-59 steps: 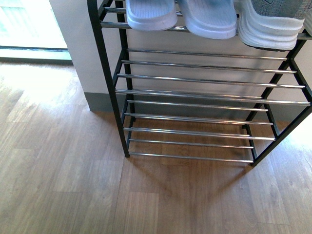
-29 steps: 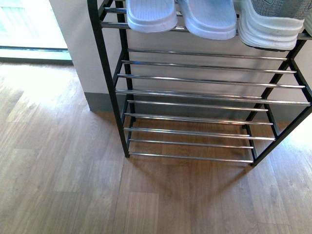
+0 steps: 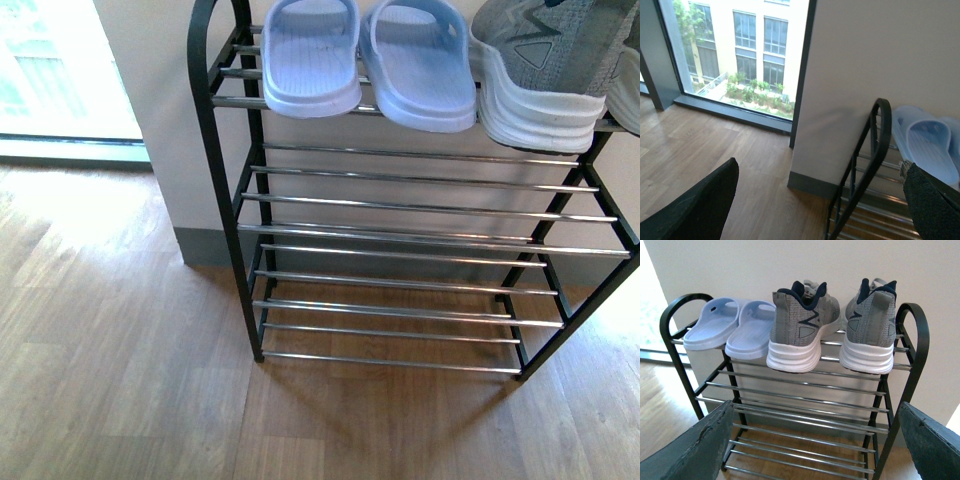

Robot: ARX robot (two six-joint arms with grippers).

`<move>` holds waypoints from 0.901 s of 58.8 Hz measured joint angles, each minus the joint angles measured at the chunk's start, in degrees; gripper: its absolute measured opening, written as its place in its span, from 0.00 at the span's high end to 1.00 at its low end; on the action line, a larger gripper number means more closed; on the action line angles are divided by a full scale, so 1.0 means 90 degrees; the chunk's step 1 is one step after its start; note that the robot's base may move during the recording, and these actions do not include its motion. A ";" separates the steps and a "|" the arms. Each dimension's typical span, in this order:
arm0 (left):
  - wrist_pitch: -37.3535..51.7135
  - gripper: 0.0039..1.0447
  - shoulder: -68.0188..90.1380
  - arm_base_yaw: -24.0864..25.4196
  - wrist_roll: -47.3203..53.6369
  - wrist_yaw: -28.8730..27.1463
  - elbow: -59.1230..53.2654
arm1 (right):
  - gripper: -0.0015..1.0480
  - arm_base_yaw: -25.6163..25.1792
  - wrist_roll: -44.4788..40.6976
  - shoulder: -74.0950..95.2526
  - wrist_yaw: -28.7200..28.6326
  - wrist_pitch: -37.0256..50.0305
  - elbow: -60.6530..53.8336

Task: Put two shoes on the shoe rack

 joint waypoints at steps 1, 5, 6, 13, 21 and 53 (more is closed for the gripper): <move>-0.0015 0.09 -0.0087 0.0039 -0.0007 0.0022 -0.0056 | 0.09 0.0000 0.0000 0.0000 0.0000 0.0000 0.0000; -0.0131 0.09 -0.0486 0.0267 -0.0044 0.0061 -0.0345 | 0.09 0.0000 0.0000 0.0000 0.0000 0.0000 0.0000; -0.0134 0.09 -0.0539 0.0289 -0.0056 0.0070 -0.0374 | 0.09 0.0000 0.0000 0.0000 0.0000 0.0000 0.0000; 0.0121 0.13 -0.0685 0.0427 0.0165 0.0554 -0.0491 | 0.09 0.0000 0.0000 0.0000 0.0000 0.0000 0.0000; 0.0704 0.47 -0.1290 0.1217 0.1059 0.1950 -0.1299 | 0.09 0.0000 0.0000 0.0000 0.0000 0.0000 0.0000; 0.0007 0.99 -0.2985 0.2776 0.1241 0.3470 -0.2424 | 0.09 0.0000 0.0000 0.0000 0.0002 0.0000 0.0000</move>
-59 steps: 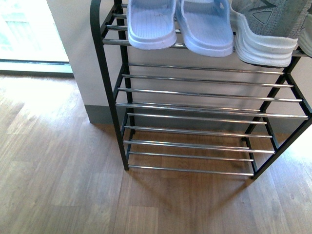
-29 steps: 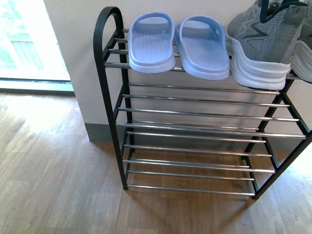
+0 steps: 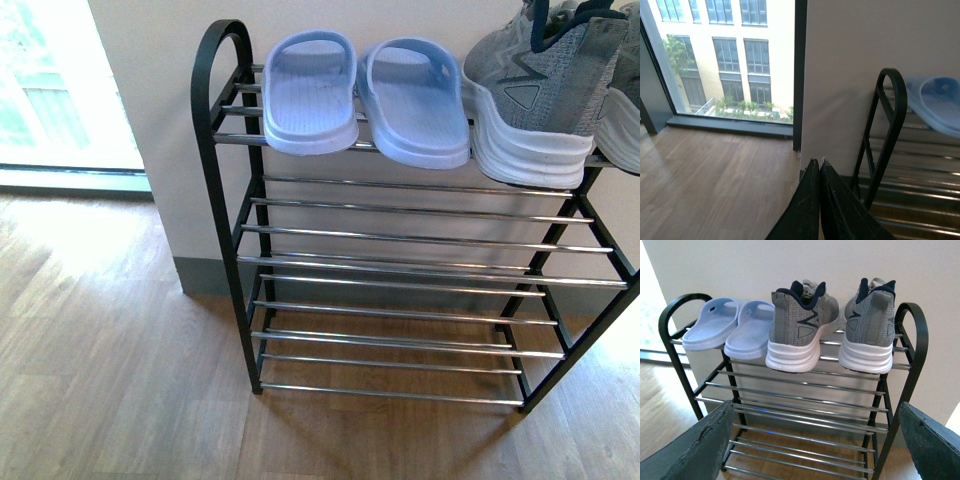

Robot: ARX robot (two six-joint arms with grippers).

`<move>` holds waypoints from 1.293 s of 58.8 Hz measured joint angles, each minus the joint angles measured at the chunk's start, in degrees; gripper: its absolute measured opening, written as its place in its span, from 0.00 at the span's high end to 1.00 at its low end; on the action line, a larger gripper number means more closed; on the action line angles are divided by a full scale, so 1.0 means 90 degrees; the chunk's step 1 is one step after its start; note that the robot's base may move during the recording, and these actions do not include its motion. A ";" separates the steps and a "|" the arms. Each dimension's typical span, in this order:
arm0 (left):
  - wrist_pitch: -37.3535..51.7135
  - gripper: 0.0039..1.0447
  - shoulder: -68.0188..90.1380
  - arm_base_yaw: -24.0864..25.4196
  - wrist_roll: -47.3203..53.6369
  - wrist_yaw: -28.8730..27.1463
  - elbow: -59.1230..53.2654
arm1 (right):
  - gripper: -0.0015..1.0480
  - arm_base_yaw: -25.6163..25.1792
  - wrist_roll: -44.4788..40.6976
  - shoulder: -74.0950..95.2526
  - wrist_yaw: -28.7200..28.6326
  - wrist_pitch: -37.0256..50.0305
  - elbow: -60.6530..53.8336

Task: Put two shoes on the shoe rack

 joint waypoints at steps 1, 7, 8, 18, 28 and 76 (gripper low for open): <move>-0.0034 0.99 -0.0102 0.0000 -0.0002 0.0007 -0.0027 | 0.09 0.0000 0.0000 0.0000 0.0000 0.0000 0.0000; -0.0044 0.99 -0.0272 0.0000 0.0000 -0.0012 -0.0049 | 0.09 0.0000 0.0000 0.0000 -0.0002 0.0000 0.0000; -0.0044 0.99 -0.0289 0.0002 0.0000 -0.0017 -0.0058 | 0.09 0.0000 0.0000 0.0000 -0.0002 0.0000 0.0000; -0.0044 0.99 -0.0362 0.0002 0.0000 0.0002 -0.0172 | 0.09 0.0000 0.0000 0.0000 -0.0002 0.0000 0.0000; -0.0041 0.99 -0.0559 0.0002 0.0002 0.0005 -0.0430 | 0.09 0.0000 0.0000 0.0000 -0.0002 0.0000 0.0000; -0.0027 0.26 -0.0585 0.0002 0.0002 0.0002 -0.0430 | 0.09 0.0000 0.0002 -0.0002 -0.0002 0.0000 0.0000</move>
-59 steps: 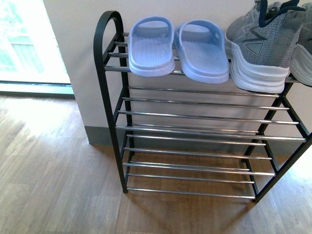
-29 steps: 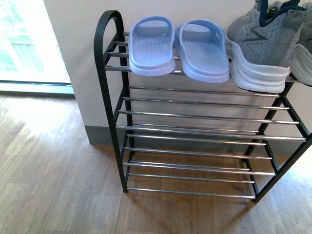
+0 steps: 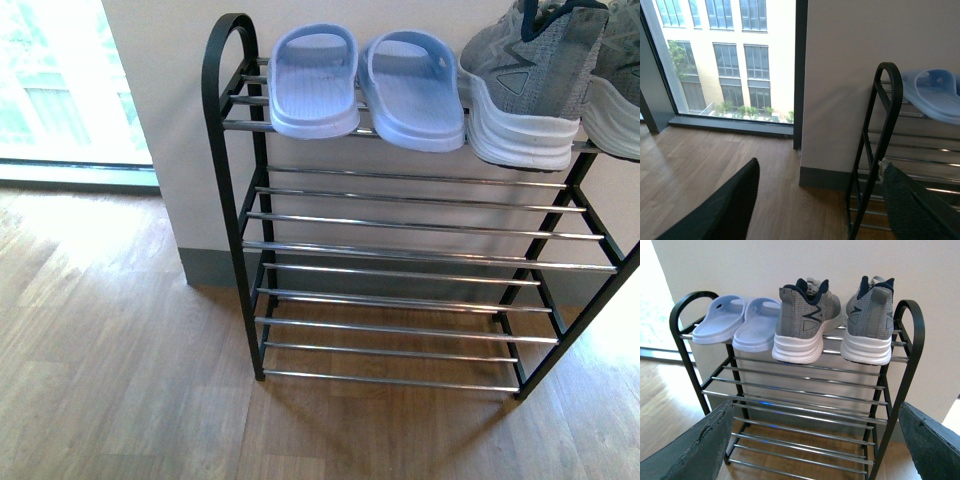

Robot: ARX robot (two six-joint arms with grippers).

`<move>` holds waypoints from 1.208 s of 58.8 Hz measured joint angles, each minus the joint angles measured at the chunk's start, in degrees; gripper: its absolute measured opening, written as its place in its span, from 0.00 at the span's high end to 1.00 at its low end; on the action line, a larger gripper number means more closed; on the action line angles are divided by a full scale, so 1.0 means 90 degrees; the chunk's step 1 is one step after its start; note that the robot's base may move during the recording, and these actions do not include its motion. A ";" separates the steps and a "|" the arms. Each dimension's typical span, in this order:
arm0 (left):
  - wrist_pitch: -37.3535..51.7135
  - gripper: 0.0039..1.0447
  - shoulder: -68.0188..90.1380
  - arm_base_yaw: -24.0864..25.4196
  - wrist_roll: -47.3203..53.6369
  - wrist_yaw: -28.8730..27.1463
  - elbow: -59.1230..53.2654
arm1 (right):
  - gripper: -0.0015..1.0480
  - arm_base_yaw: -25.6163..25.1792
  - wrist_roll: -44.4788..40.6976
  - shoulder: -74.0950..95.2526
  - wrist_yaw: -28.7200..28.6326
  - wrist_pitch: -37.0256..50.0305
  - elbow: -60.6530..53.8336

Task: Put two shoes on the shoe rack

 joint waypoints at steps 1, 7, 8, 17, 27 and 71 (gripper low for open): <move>0.0000 0.23 0.0002 0.0000 0.0000 0.0000 0.0000 | 0.09 0.0000 -0.0002 0.0000 -0.0002 0.0000 0.0000; 0.0000 0.07 0.0000 0.0000 0.0002 -0.0002 0.0000 | 0.09 0.0000 -0.0002 0.0002 -0.0002 0.0000 0.0000; 0.0000 0.07 0.0000 0.0000 0.0015 0.0000 0.0000 | 0.09 0.0000 -0.0002 0.0002 -0.0002 0.0000 0.0000; 0.0000 0.09 0.0000 0.0000 0.0012 0.0000 0.0000 | 0.09 0.0000 -0.0002 0.0002 0.0000 0.0000 0.0000; 0.0000 0.09 0.0000 0.0000 0.0012 0.0000 0.0000 | 0.09 0.0000 0.0000 0.0002 -0.0002 0.0000 0.0000; 0.0000 0.09 0.0000 0.0000 0.0012 0.0002 0.0000 | 0.09 0.0000 0.0000 0.0000 0.0000 0.0000 0.0000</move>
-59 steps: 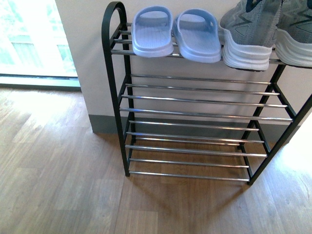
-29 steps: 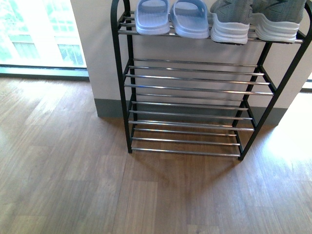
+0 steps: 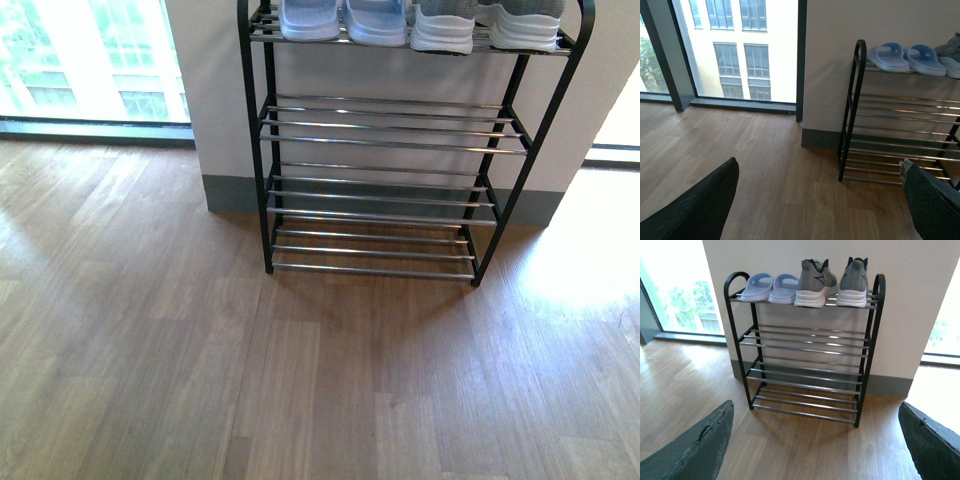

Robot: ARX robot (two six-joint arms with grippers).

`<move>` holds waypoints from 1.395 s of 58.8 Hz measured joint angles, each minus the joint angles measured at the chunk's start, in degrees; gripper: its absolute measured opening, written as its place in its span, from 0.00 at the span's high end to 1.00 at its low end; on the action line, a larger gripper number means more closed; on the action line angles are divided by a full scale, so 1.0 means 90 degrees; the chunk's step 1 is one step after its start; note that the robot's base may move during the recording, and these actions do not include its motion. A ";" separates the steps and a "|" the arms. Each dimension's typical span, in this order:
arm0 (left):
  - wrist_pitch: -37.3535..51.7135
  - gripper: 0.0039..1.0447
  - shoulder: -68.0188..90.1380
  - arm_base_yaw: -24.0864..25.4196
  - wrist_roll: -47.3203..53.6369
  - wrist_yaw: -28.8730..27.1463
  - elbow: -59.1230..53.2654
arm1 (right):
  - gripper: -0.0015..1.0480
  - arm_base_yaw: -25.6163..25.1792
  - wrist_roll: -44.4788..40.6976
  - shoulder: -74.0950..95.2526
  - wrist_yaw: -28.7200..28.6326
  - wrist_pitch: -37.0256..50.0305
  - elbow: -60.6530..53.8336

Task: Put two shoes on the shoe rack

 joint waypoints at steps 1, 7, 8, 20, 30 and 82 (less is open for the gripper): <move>0.0000 0.09 0.0000 0.0000 0.0000 0.0000 0.0000 | 0.09 0.0000 -0.0002 0.0000 0.0000 0.0000 0.0000; 0.0000 0.09 0.0000 0.0000 0.0000 -0.0002 0.0000 | 0.09 0.0000 0.0000 0.0002 0.0000 0.0000 0.0000; 0.0000 0.09 0.0000 0.0000 0.0000 -0.0002 0.0000 | 0.09 0.0000 -0.0002 0.0002 0.0000 0.0000 0.0000; 0.0000 0.09 0.0000 0.0000 0.0000 -0.0002 0.0000 | 0.09 0.0000 -0.0002 -0.0002 0.0000 0.0000 0.0000; 0.0000 0.09 0.0000 0.0000 0.0000 -0.0002 0.0000 | 0.09 0.0000 -0.0002 0.0002 0.0000 0.0000 0.0000; 0.0000 0.09 0.0000 0.0000 0.0000 -0.0002 0.0000 | 0.09 0.0000 -0.0002 -0.0010 0.0000 -0.0002 0.0000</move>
